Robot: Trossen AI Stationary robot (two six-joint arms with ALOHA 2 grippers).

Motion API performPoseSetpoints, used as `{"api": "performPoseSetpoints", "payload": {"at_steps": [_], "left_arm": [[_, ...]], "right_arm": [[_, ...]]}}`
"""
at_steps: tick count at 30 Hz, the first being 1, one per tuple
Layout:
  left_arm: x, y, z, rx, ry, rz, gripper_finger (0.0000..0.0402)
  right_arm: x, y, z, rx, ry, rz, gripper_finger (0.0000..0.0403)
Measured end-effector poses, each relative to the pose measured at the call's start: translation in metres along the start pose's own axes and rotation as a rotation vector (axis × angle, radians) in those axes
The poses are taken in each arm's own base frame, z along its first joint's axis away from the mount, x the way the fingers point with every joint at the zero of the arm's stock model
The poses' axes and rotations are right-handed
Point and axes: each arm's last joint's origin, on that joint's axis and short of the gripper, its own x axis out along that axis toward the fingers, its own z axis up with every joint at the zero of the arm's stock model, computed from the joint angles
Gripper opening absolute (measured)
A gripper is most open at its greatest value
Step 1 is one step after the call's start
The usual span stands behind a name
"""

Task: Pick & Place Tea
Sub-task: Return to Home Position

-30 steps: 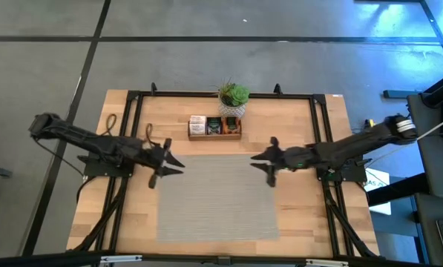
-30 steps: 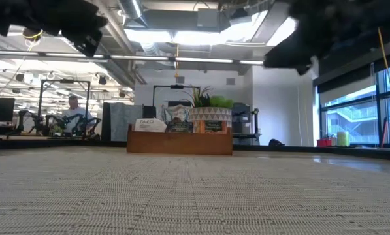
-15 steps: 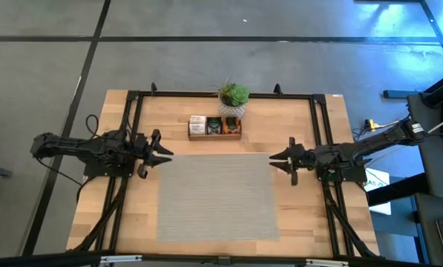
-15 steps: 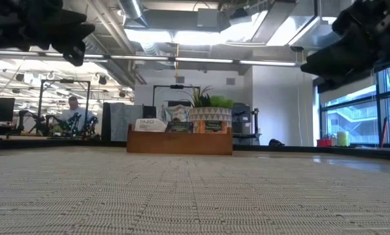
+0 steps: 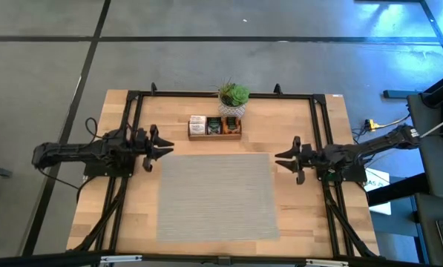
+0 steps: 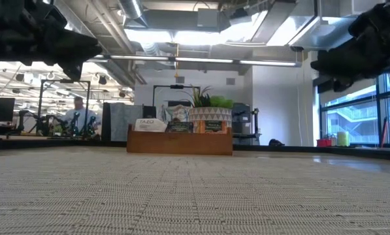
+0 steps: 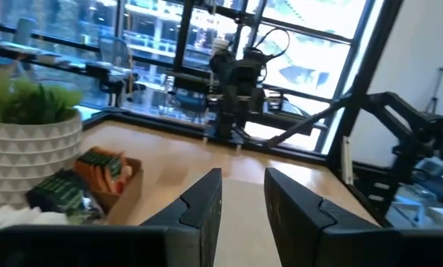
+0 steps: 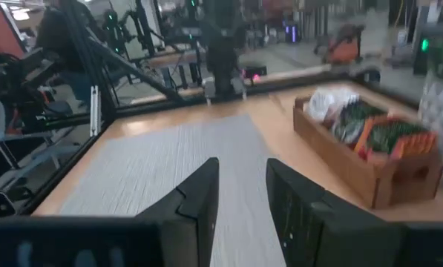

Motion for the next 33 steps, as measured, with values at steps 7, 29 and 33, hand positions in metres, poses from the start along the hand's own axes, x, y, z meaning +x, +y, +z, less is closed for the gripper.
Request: {"api": "performPoseSetpoints", "payload": {"at_steps": [7,29,33], "left_arm": [[0.000,0.002,-0.001,0.059,0.014,-0.003,0.0100],[-0.002,0.008,-0.016,0.070,0.162,0.113,0.0100],[-0.002,0.008,-0.016,0.070,0.162,0.113,0.0100]], "right_arm": [[-0.008,-0.002,0.011,-0.095,-0.113,-0.020,0.0116],[-0.025,-0.012,0.012,-0.314,-0.116,-0.201,0.0116],[-0.025,-0.012,0.012,-0.313,-0.116,-0.201,0.0116]]}}
